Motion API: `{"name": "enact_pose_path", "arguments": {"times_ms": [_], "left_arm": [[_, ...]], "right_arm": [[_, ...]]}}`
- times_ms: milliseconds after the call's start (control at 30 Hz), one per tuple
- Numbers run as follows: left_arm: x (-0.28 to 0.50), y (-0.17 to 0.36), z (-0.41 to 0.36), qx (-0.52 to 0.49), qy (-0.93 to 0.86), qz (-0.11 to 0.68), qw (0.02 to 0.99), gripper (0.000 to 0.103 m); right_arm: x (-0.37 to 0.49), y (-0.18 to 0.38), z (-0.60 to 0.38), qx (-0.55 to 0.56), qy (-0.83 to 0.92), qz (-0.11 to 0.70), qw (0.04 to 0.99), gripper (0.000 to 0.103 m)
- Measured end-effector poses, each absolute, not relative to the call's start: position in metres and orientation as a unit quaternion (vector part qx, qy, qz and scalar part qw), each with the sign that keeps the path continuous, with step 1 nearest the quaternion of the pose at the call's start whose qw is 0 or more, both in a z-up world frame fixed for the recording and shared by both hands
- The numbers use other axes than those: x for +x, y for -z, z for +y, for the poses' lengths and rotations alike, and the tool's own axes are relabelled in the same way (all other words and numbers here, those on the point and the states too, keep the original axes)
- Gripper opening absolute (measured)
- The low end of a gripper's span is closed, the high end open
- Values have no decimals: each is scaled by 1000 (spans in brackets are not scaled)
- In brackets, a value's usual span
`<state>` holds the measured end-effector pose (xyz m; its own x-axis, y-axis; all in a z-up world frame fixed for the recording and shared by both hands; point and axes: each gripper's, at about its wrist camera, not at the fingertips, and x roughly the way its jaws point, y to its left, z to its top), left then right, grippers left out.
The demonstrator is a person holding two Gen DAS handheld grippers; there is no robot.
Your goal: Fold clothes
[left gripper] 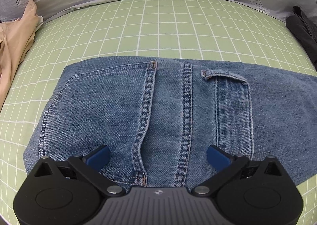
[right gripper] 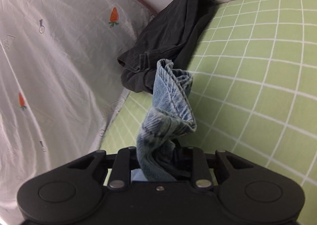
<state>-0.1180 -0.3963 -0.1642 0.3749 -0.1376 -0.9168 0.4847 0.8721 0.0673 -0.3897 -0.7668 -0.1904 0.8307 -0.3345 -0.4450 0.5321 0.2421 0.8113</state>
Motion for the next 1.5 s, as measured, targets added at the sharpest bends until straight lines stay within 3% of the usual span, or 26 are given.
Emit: {"name": "enact_pose_path", "arguments": {"times_ms": [400, 667, 933, 1133, 1200, 1500], "left_arm": [[-112, 133, -315, 134, 188, 498, 836, 103], [-115, 131, -262, 134, 206, 505, 828, 103], [-103, 134, -217, 150, 235, 496, 822, 103], [-90, 139, -190, 158, 244, 497, 817, 103], [-86, 139, -182, 159, 245, 497, 817, 103], [-74, 139, -173, 150, 257, 495, 816, 103]], "right_arm": [[-309, 151, -634, 589, 86, 104, 797, 23], [-257, 123, -539, 536, 27, 144, 832, 23], [-213, 138, -453, 463, 60, 235, 852, 26], [-186, 174, -403, 434, 82, 315, 840, 41], [-181, 170, -394, 417, 83, 318, 848, 53], [-179, 153, -376, 389, 78, 315, 862, 71]]}}
